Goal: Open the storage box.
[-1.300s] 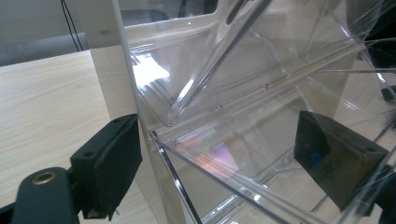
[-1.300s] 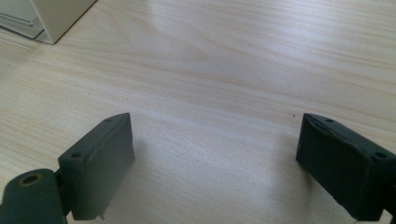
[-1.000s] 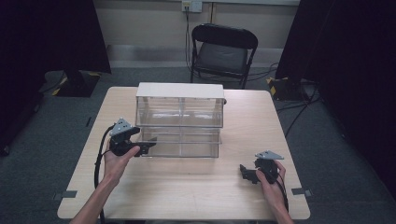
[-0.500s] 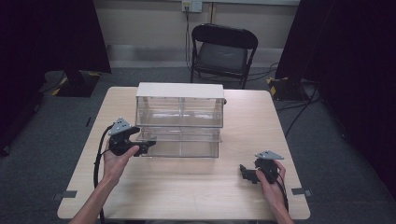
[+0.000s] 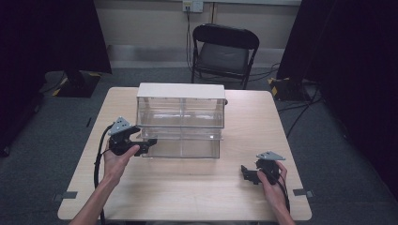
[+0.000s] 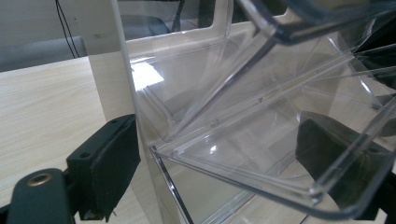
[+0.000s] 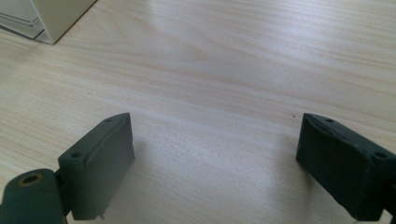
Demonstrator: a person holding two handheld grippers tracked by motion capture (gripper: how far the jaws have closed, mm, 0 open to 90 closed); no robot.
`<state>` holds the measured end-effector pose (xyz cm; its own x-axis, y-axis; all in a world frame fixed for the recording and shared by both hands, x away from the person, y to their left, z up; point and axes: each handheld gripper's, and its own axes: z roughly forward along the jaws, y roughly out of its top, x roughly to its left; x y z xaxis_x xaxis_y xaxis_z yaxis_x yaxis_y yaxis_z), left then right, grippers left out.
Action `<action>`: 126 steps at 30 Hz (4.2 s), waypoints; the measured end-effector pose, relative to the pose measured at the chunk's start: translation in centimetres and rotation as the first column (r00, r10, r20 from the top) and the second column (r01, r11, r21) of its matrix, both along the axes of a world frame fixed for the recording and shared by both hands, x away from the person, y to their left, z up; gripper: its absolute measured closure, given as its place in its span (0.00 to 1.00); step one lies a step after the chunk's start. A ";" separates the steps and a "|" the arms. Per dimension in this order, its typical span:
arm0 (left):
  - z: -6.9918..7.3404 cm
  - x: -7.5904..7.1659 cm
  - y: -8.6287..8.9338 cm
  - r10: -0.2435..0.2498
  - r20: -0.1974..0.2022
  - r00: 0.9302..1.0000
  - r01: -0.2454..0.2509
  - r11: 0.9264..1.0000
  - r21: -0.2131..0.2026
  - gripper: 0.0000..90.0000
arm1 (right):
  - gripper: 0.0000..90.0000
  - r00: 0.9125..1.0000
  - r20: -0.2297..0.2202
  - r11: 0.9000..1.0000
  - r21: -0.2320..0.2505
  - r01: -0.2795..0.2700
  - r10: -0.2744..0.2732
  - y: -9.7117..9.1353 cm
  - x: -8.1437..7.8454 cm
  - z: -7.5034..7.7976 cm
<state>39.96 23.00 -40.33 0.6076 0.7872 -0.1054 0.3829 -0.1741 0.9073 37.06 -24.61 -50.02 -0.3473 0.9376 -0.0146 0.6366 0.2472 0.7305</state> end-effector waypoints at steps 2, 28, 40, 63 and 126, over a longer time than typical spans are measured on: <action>0.0 0.0 0.0 -0.001 0.002 1.000 0.001 1.000 0.002 0.15 | 0.12 1.000 0.000 1.000 0.000 0.000 0.000 0.0 0.0 0.0; 1.1 0.1 -0.4 -0.025 0.024 0.999 0.025 1.000 0.010 0.15 | 0.12 1.000 0.000 1.000 0.000 0.000 0.000 0.0 0.0 0.0; 1.3 0.1 -0.5 -0.021 0.027 0.999 0.021 1.000 0.012 0.15 | 0.12 1.000 0.000 1.000 0.000 0.000 0.000 0.0 0.0 0.0; 1.7 0.0 -0.3 -0.023 0.036 0.999 0.022 1.000 0.015 0.17 | 0.12 1.000 0.000 1.000 0.000 0.000 0.000 0.0 0.0 0.0; 1.4 0.1 -0.2 -0.011 0.016 1.000 0.011 1.000 -0.001 0.20 | 0.12 1.000 0.001 1.000 -0.002 -0.007 0.007 0.0 0.0 0.0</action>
